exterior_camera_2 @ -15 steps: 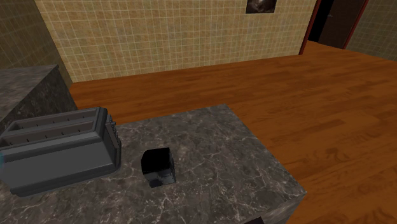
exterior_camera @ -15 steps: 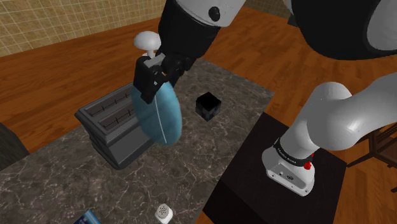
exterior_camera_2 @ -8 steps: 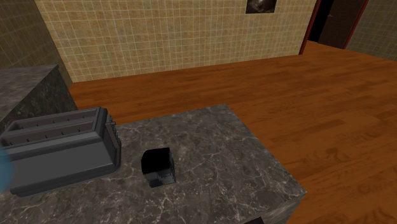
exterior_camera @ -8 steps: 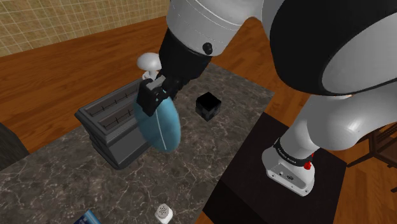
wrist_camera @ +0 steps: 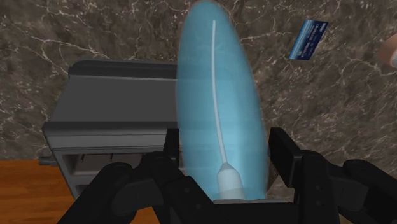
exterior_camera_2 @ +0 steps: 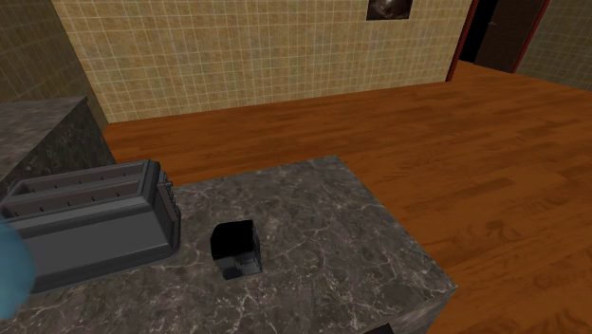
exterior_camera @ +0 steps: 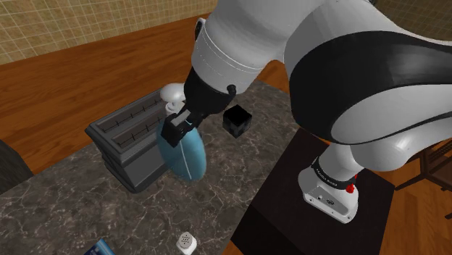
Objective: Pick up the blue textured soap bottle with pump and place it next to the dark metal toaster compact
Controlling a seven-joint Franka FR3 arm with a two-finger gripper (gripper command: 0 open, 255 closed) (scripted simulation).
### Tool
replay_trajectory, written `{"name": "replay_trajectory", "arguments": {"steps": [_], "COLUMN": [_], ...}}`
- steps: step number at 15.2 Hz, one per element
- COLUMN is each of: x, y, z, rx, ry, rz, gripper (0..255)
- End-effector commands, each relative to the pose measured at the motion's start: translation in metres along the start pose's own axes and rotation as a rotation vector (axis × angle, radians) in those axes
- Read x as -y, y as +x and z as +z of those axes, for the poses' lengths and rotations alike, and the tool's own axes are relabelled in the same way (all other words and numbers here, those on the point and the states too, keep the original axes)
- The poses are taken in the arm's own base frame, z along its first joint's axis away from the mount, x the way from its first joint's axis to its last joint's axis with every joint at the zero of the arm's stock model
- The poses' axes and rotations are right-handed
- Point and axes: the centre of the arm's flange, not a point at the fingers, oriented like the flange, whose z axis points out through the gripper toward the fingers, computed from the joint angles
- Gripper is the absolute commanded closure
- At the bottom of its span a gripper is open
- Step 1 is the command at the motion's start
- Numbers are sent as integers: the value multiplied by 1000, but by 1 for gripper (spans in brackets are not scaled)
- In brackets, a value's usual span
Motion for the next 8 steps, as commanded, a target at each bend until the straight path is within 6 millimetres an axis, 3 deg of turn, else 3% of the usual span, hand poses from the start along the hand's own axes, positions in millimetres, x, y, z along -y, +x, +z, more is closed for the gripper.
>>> {"name": "replay_trajectory", "arguments": {"steps": [1, 8], "x": [-1, -5], "y": [-5, -18], "z": [9, 43], "rx": [-1, -1], "ry": [1, 1], "rz": [0, 0], "gripper": [255, 255]}}
